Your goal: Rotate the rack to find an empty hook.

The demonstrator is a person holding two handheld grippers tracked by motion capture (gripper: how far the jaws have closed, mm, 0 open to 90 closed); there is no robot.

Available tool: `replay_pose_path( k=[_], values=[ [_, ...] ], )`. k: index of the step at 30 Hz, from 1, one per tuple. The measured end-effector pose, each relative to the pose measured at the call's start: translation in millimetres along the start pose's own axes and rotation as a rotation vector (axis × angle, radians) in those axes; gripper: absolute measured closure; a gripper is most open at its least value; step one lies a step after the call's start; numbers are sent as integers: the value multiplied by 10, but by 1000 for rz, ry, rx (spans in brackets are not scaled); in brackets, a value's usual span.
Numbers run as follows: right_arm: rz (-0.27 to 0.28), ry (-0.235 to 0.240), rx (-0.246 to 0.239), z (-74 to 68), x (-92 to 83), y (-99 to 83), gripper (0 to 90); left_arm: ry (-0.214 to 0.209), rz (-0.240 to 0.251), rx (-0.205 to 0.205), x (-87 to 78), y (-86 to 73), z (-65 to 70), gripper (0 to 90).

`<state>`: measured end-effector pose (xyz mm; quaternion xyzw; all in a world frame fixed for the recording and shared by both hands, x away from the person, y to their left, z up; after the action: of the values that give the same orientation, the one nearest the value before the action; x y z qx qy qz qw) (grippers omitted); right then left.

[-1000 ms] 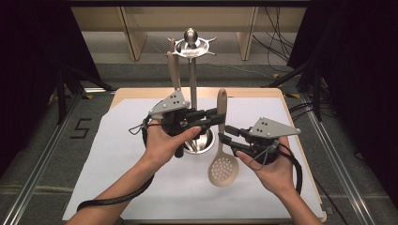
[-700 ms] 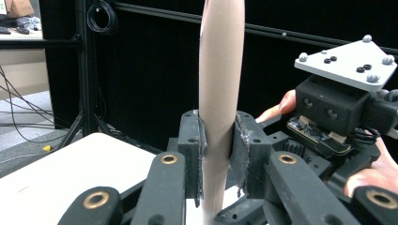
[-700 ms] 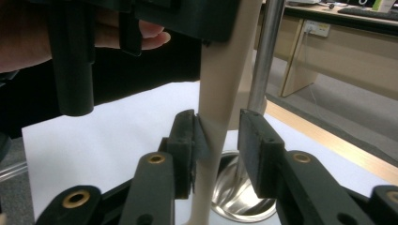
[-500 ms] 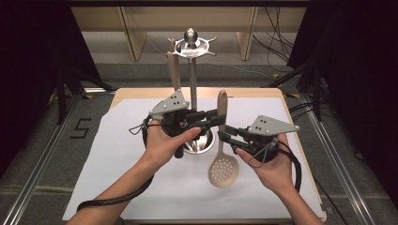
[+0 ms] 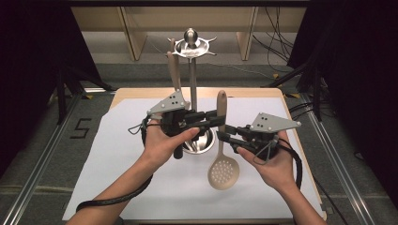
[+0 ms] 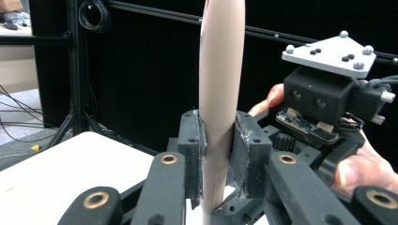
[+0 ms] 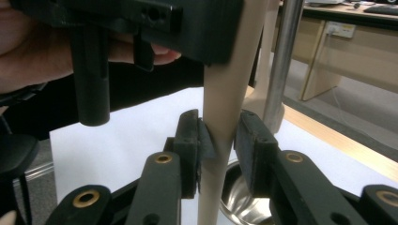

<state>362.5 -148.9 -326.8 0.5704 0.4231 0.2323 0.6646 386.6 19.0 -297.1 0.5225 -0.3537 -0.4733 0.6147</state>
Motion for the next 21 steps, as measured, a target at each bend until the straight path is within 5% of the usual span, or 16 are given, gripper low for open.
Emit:
replay_pose_path(
  k=[8,21],
  values=[
    [26,77,29,42,12,11,698,-18,-6,-3,13,-3,7,743],
    [15,93,24,58,9,43,742,-39,-8,-11,11,1,9,743]
  ],
)
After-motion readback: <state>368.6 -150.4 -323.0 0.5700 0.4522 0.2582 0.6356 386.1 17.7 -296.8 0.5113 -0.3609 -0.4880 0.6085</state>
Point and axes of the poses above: each handheld gripper's, and its own axes: x roughly forward along the jaws, y roughly out of its top, z roughly to its right, the point moved 4 cm from there along x, roughly forward along the jaws, and after that the axes turned 1 degree about -y, right-handed, at the moved point
